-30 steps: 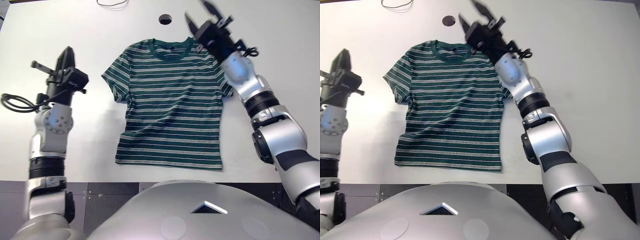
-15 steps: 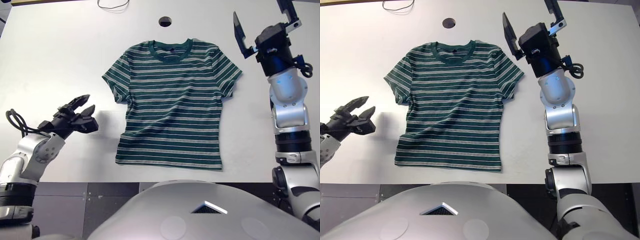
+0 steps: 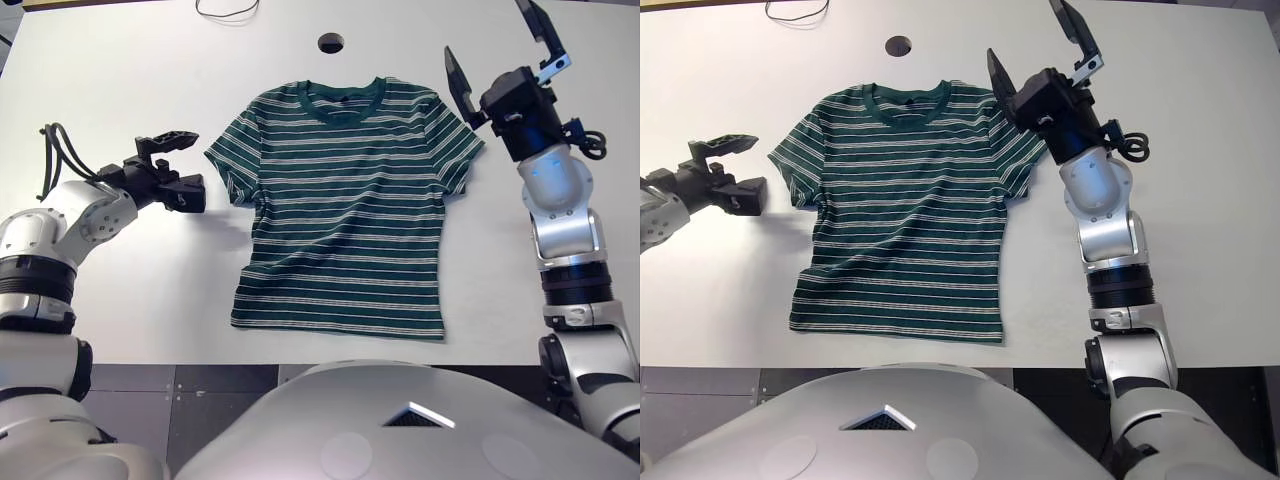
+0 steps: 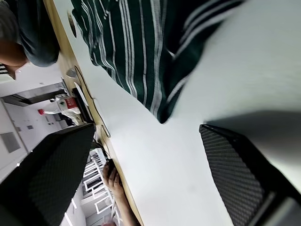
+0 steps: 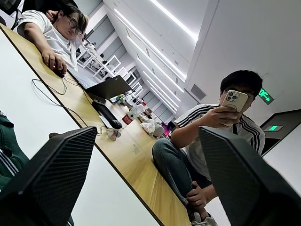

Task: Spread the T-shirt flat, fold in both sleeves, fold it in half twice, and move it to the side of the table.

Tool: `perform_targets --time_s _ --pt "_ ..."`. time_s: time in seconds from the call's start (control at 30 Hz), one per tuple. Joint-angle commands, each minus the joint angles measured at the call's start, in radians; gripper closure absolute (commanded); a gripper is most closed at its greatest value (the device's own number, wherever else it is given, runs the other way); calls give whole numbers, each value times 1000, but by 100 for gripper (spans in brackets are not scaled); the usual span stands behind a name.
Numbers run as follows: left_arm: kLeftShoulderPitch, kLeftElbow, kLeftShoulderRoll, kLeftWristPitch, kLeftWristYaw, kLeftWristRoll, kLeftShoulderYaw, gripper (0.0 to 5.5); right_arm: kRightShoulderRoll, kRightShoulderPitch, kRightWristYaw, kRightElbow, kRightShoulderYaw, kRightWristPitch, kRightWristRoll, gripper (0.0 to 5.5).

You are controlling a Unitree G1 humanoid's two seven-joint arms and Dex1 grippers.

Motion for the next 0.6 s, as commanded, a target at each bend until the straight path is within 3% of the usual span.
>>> perform_targets --time_s 0.03,0.43,0.6 --pt "-82 97 -69 7 58 94 -106 135 0 0 -9 12 -9 -12 -3 152" --pt "-192 266 -115 24 210 158 -275 135 -1 19 -16 12 -15 -24 4 152" --pt "-151 274 -84 23 207 116 -274 224 0 29 -16 9 -22 -23 7 152"
